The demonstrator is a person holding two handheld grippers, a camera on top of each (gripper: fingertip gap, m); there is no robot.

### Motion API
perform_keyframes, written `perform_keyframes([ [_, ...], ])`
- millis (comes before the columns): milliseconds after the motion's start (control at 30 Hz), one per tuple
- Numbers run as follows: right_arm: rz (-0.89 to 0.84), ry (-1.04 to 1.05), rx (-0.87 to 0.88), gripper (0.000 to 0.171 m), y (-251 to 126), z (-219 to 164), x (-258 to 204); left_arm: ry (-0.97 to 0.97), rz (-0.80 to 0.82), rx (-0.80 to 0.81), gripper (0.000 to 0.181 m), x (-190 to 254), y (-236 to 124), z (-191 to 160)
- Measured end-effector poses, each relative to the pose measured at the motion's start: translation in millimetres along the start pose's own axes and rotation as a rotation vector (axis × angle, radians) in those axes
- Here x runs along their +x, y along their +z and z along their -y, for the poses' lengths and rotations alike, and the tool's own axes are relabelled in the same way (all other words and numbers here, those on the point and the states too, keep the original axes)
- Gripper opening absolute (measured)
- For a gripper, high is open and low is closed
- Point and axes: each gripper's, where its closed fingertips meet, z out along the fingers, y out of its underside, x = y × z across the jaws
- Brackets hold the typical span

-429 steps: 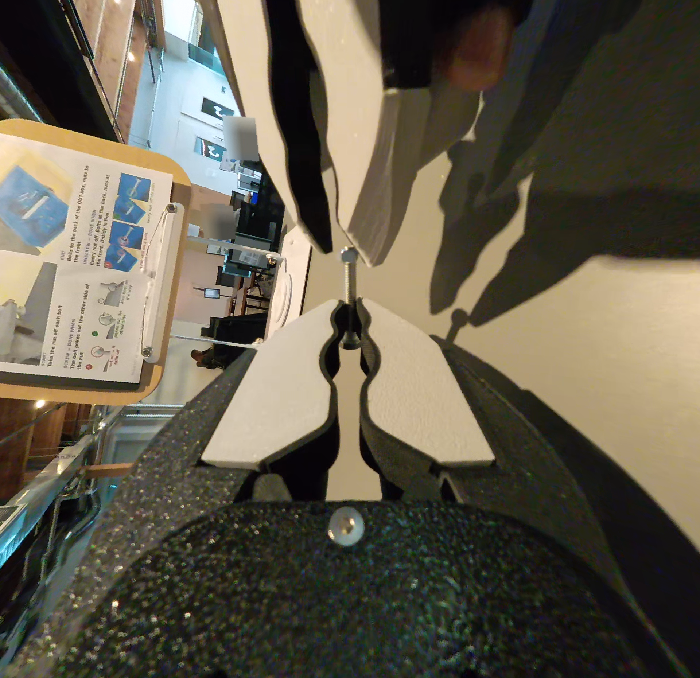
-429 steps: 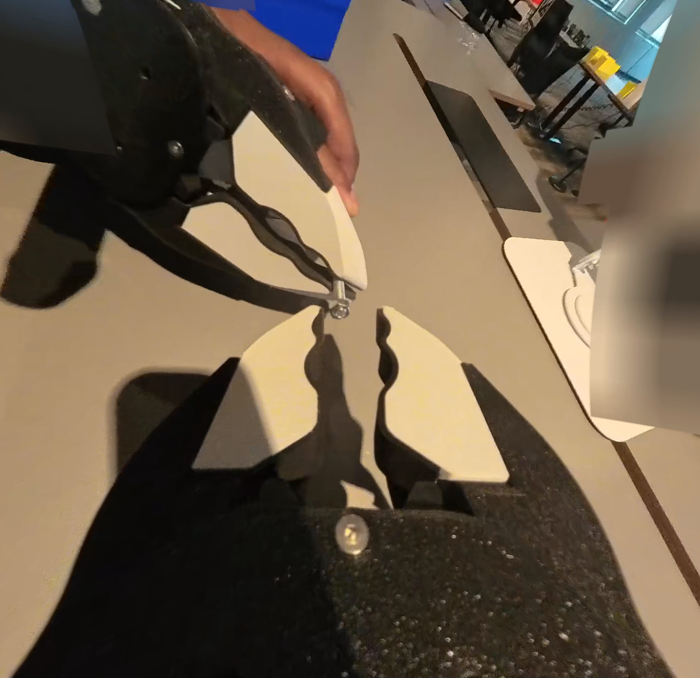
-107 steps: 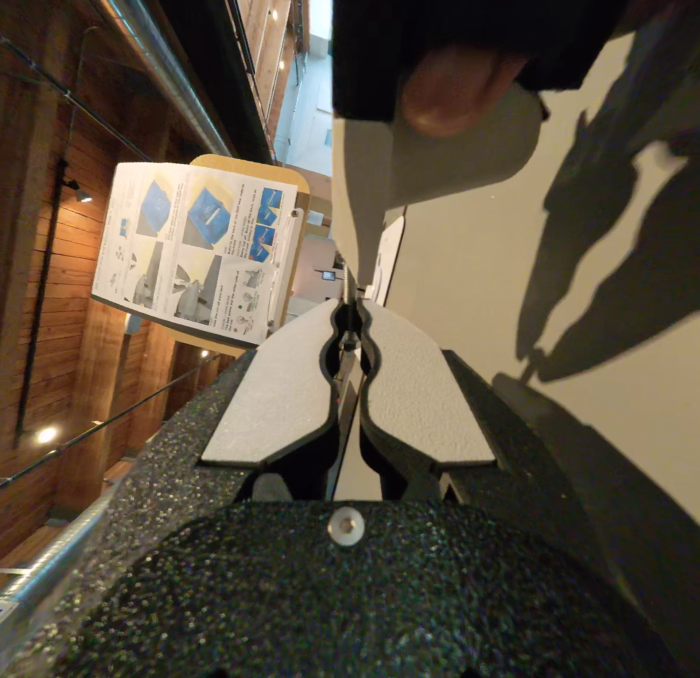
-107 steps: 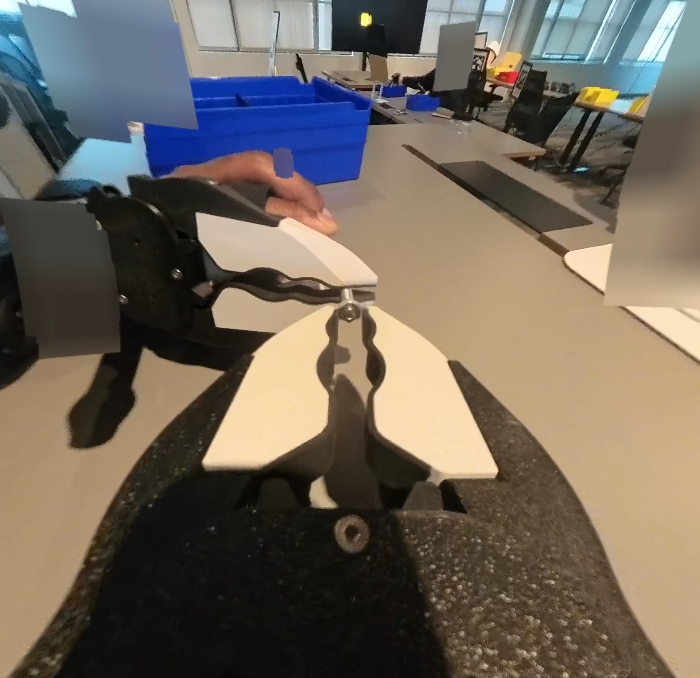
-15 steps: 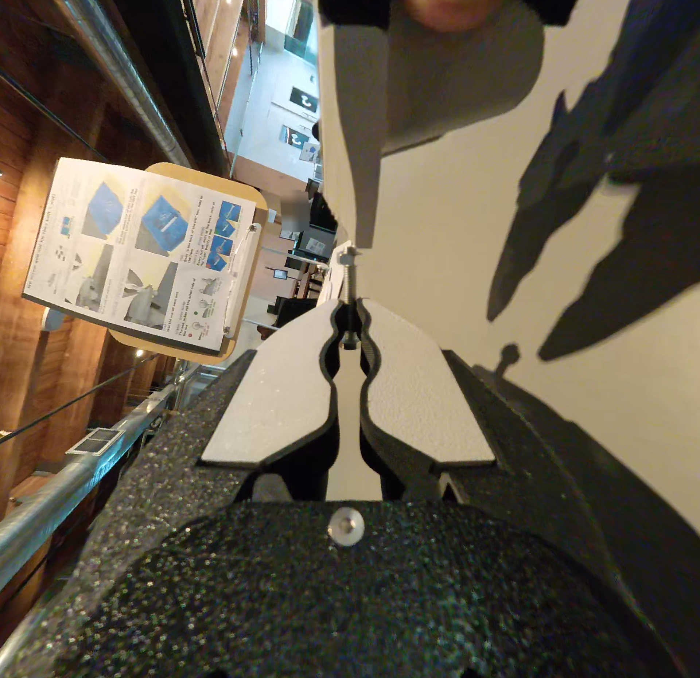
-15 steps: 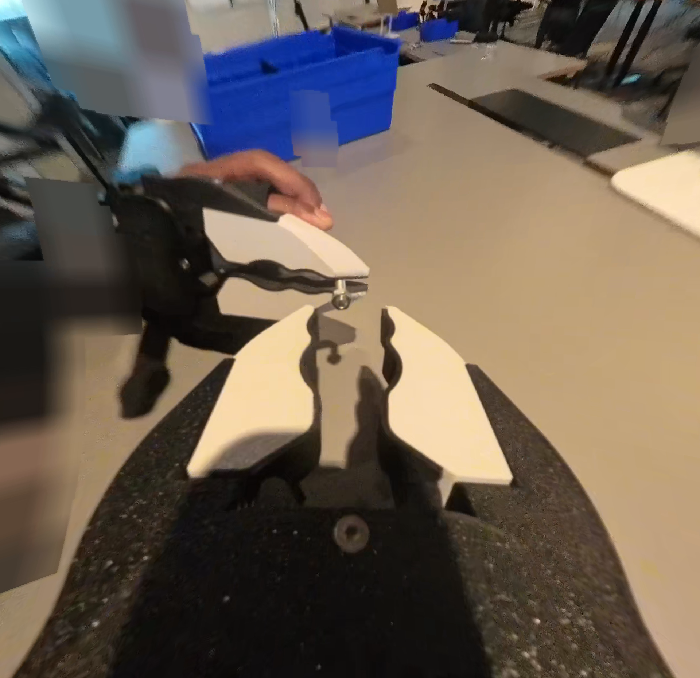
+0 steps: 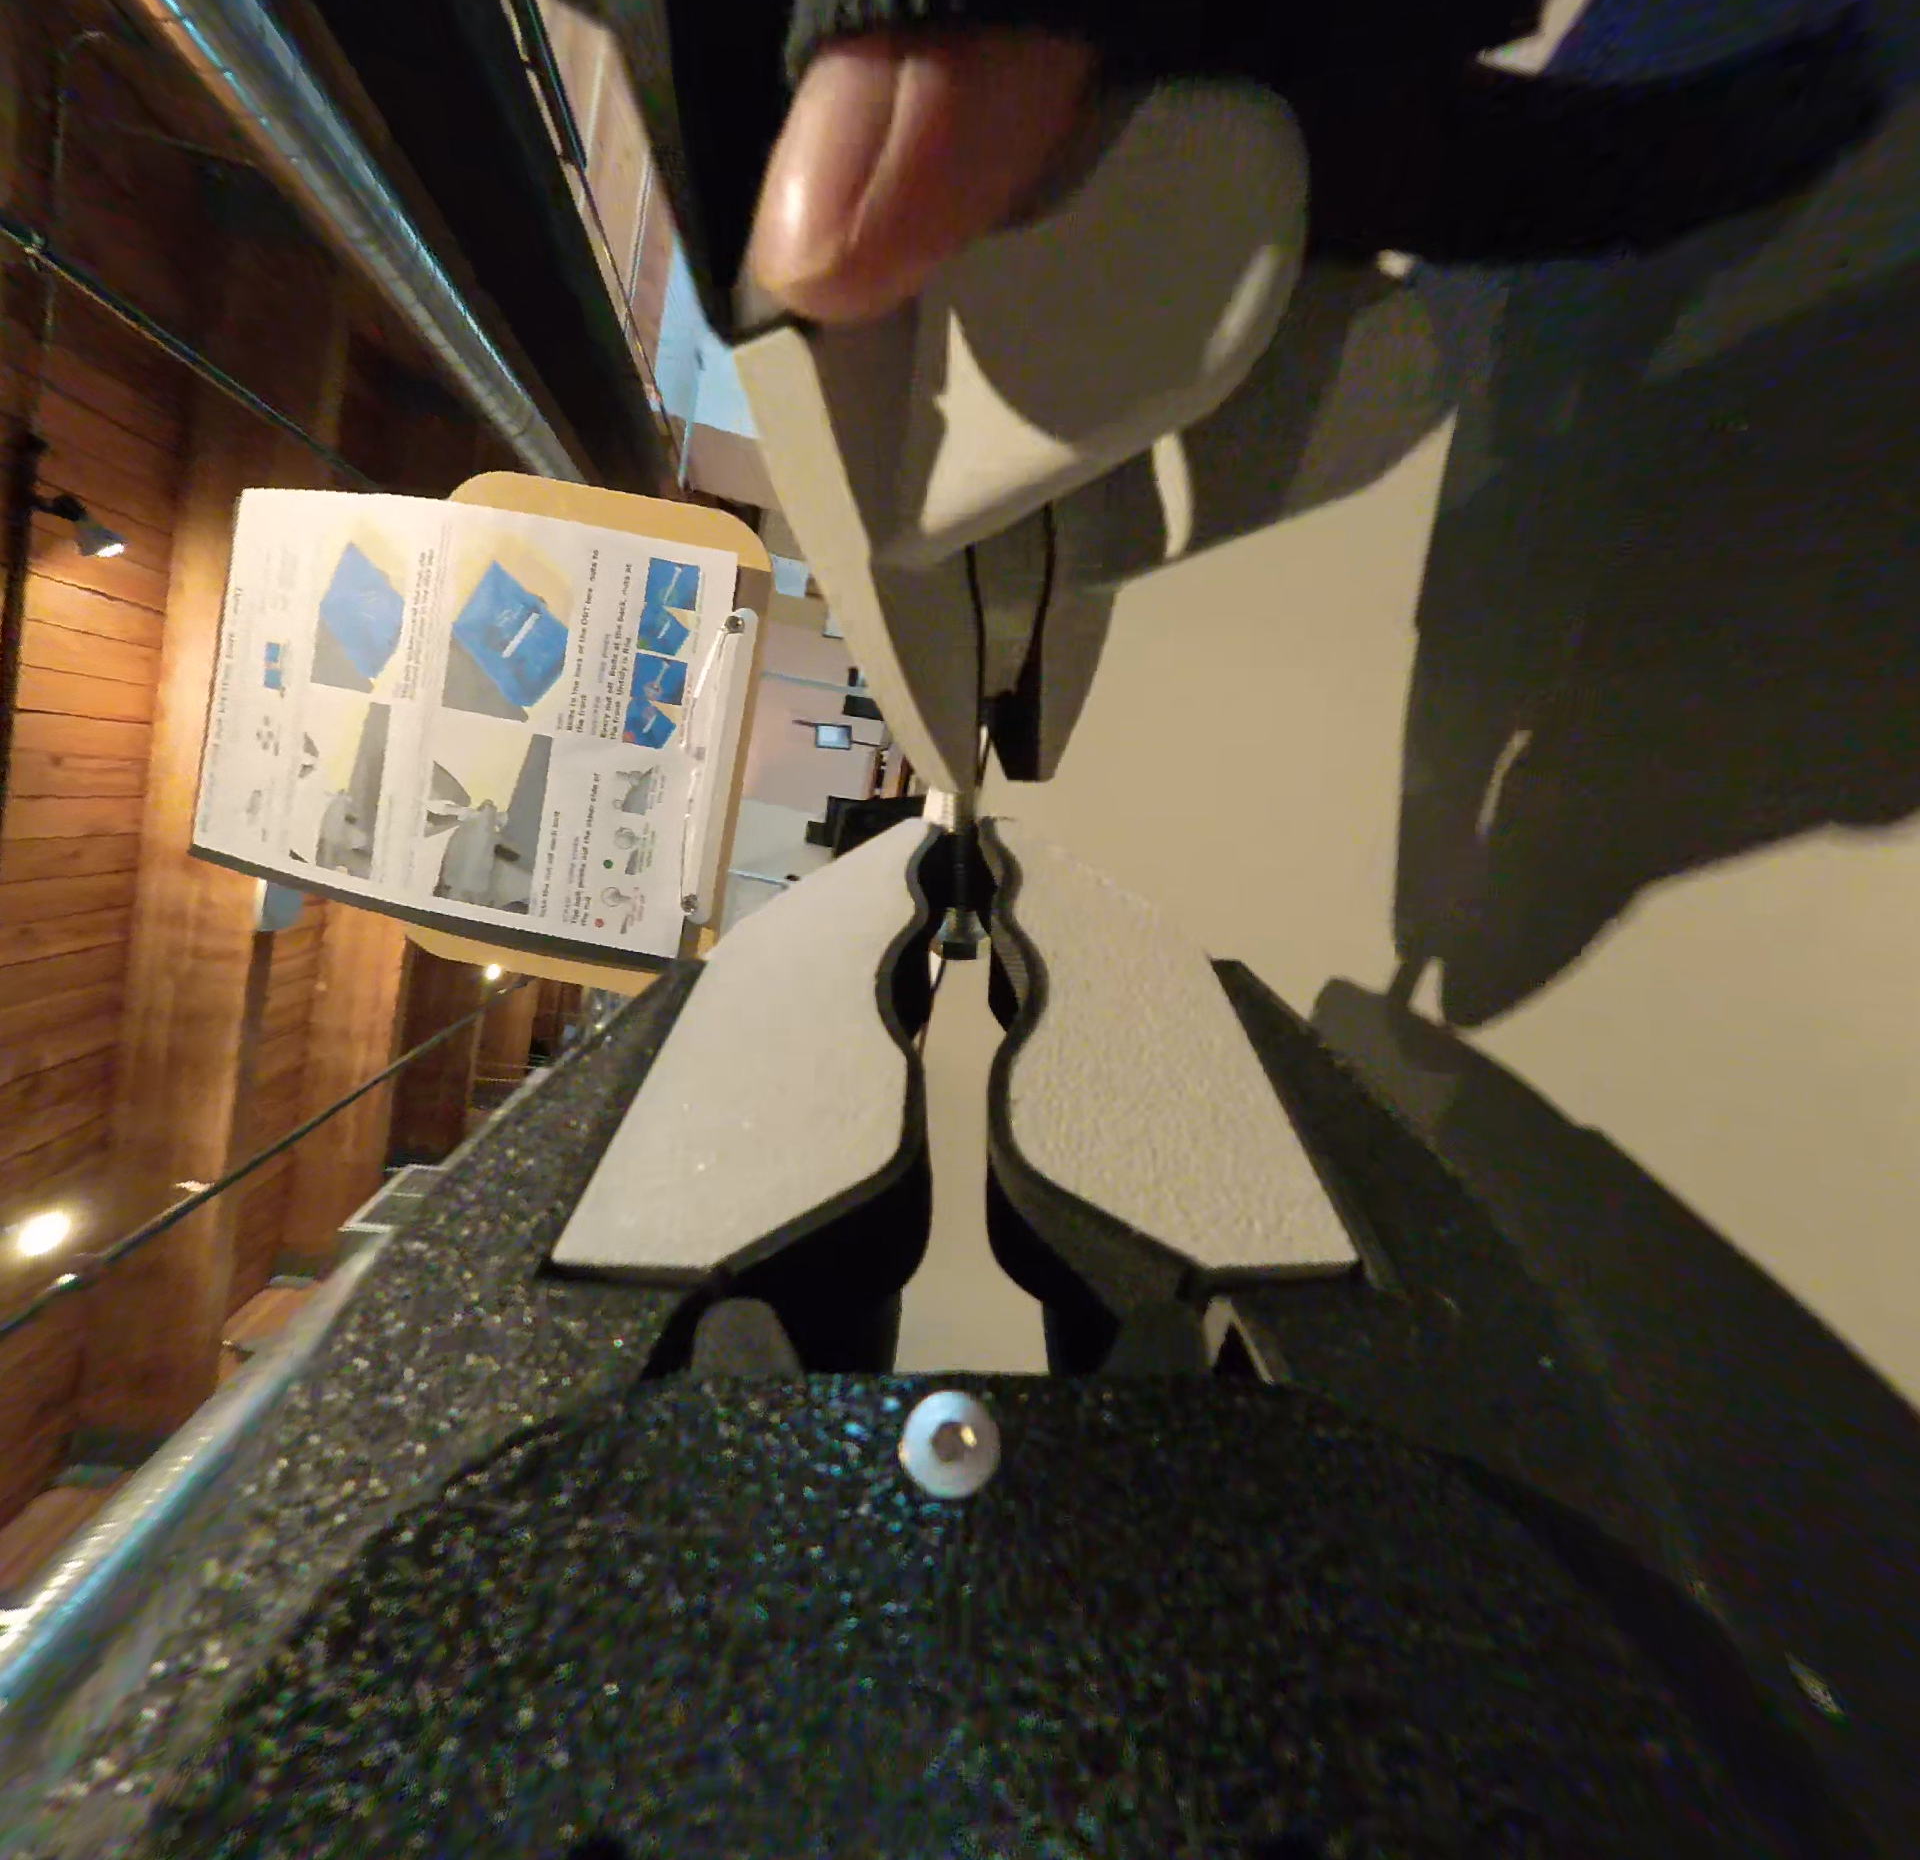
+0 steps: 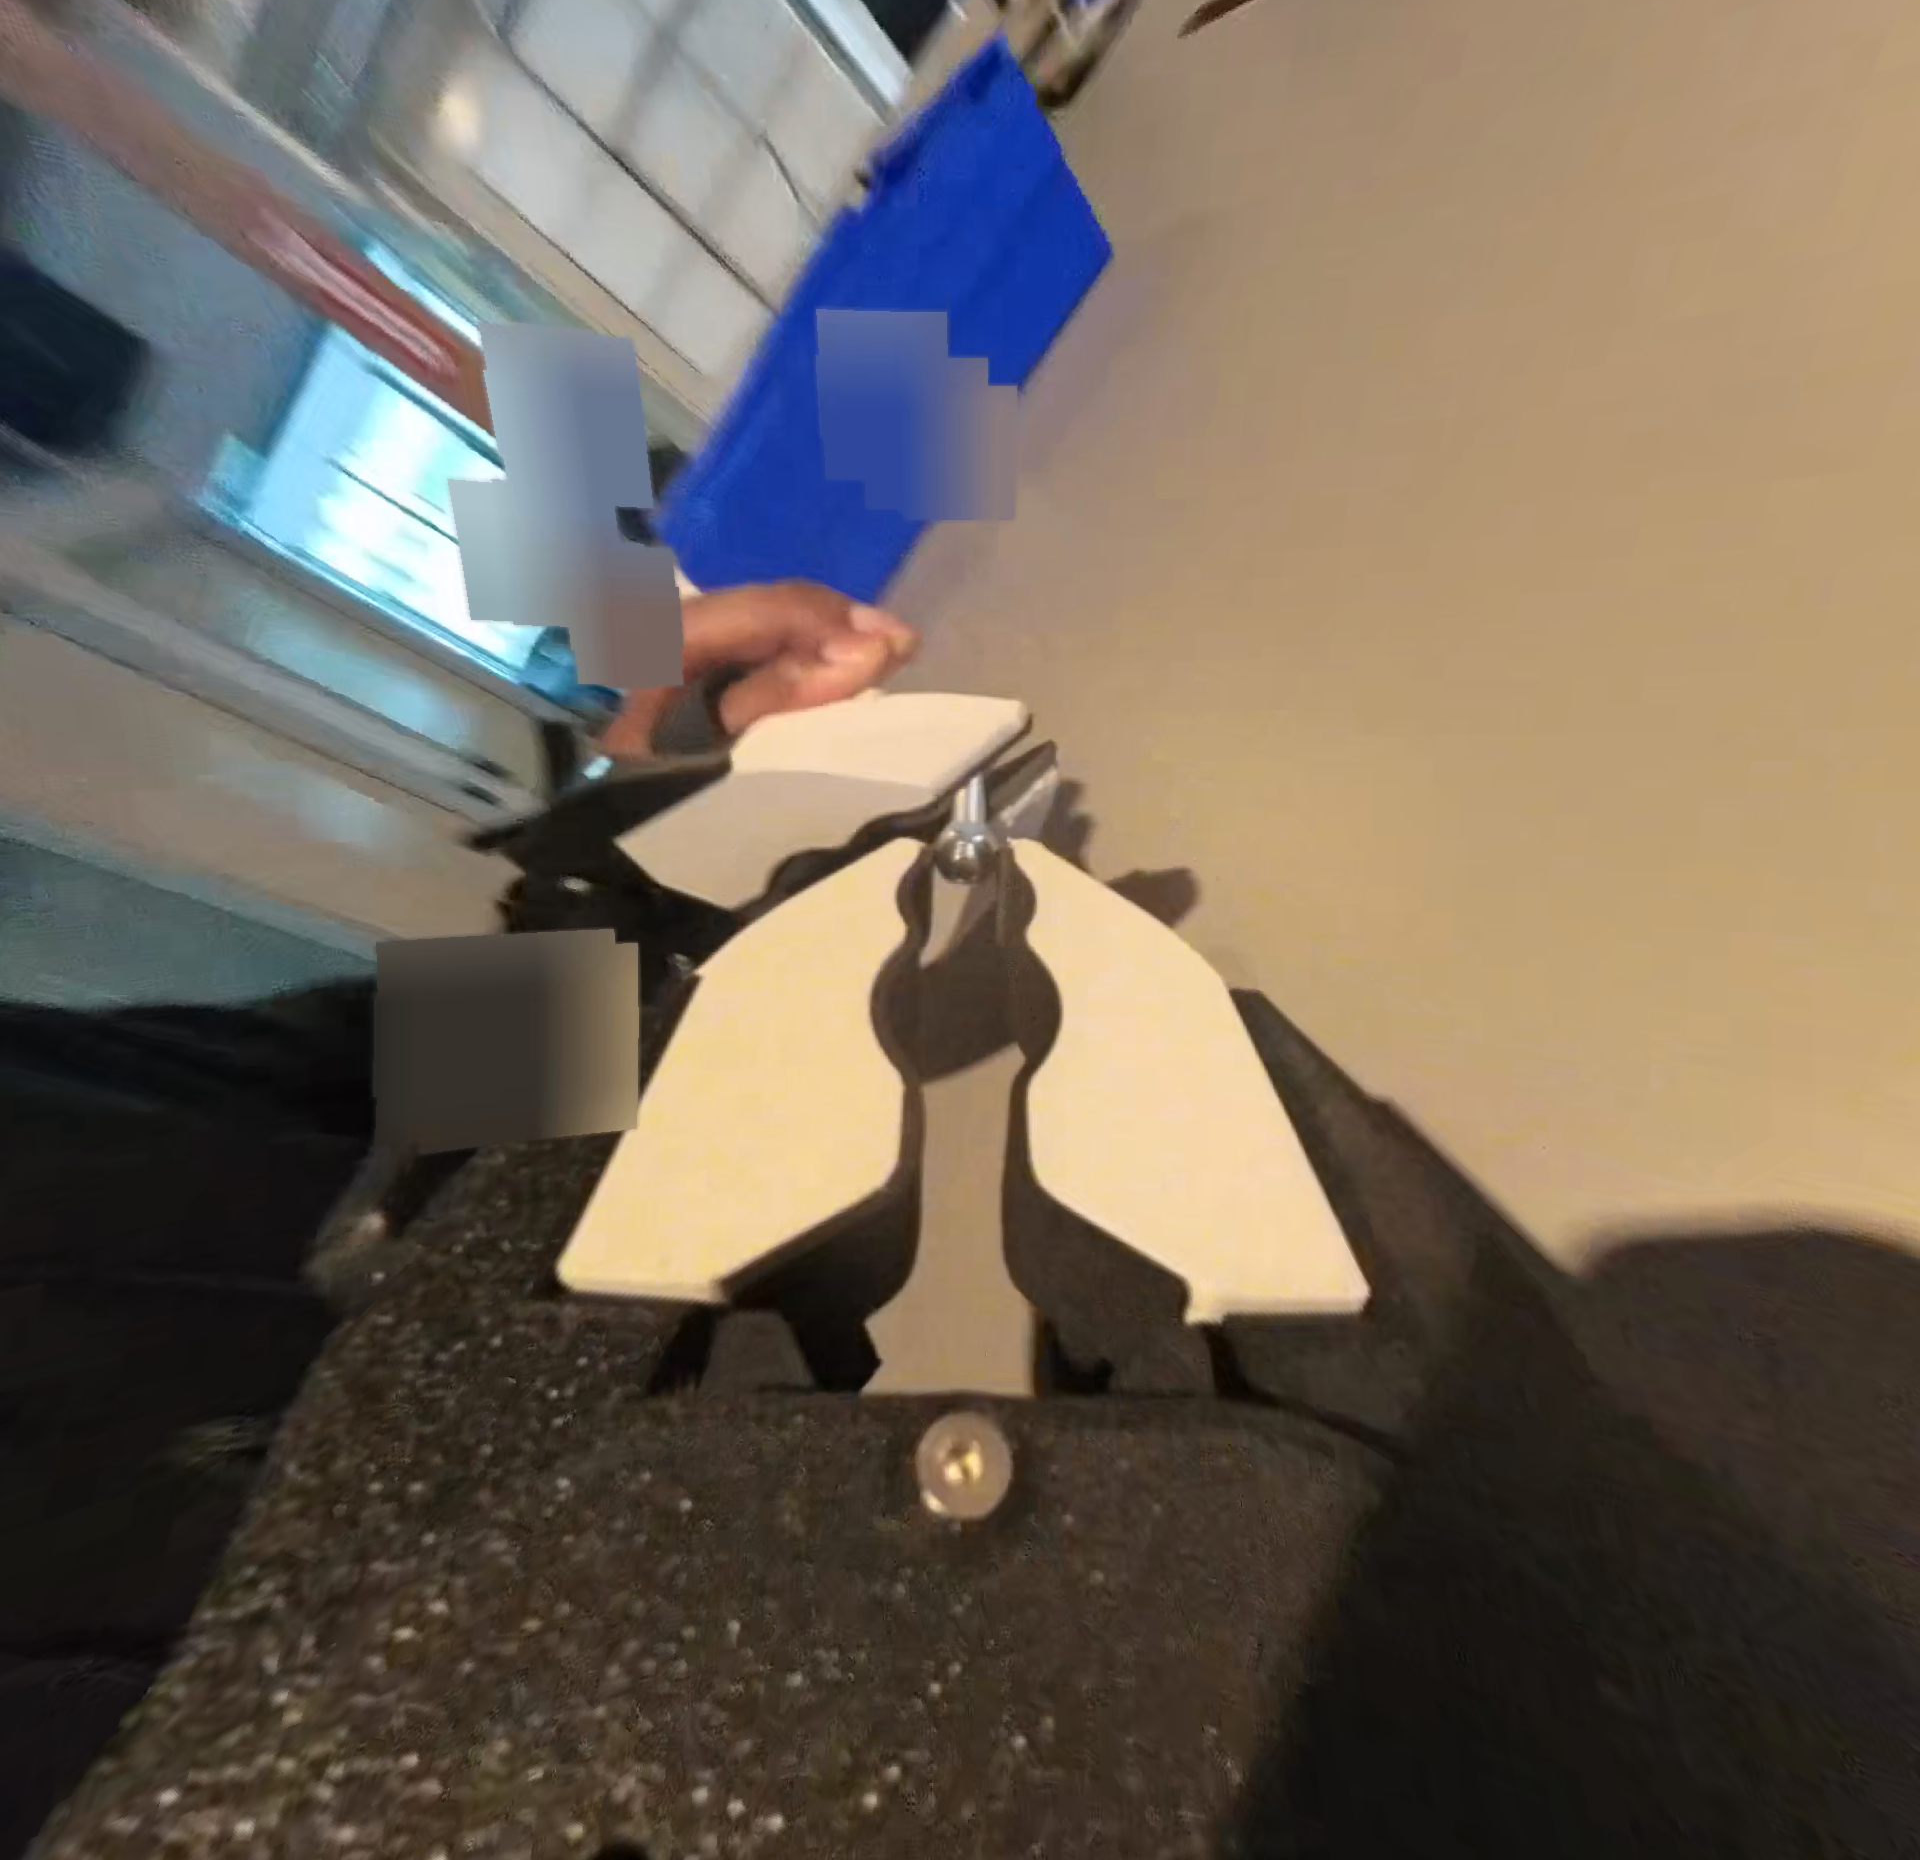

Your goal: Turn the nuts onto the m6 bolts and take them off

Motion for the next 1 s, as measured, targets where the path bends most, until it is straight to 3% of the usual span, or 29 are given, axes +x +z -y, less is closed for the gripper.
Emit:
perform_keyframes([
  [100, 0.071, 0.004, 0.040, 0.024, -1, 3, -3, -0.036, -0.009, -0.006, 0.006, 0, 1, -2],
  [200, -0.064, -0.260, 0.011, 0.038, -6, 3, 5, -0.072, -0.025, 0.000, 0.005, 1, 1, -3],
  [367, -0.272, -0.757, -0.054, 0.036, -13, 8, 7, -0.111, -0.063, 0.025, 0.006, 6, 1, 0],
  [500, -0.338, -0.920, -0.149, 0.023, -9, 3, 9, -0.108, -0.080, 0.046, 0.006, 9, 0, 4],
  [600, -0.310, -0.793, -0.156, 0.012, -3, -1, 9, -0.078, -0.070, 0.028, 0.006, 9, 0, 2],
  [767, -0.061, -0.093, 0.002, 0.011, 1, 2, 3, 0.010, -0.019, -0.013, 0.006, 5, 0, -1],
  [833, 0.043, 0.070, 0.064, 0.012, 1, 4, 1, -0.005, -0.018, -0.013, 0.006, 4, 1, -1],
  [900, 0.081, 0.069, 0.080, 0.017, 1, 4, 0, -0.026, -0.019, -0.011, 0.006, 4, 1, -1],
  [967, 0.017, -0.023, 0.050, 0.043, 1, 0, 7, -0.045, -0.028, -0.010, 0.005, 5, 1, -1],
  [1000, -0.017, -0.095, 0.037, 0.048, -1, 0, 9, -0.056, -0.033, -0.009, 0.005, 5, 1, -2],
])
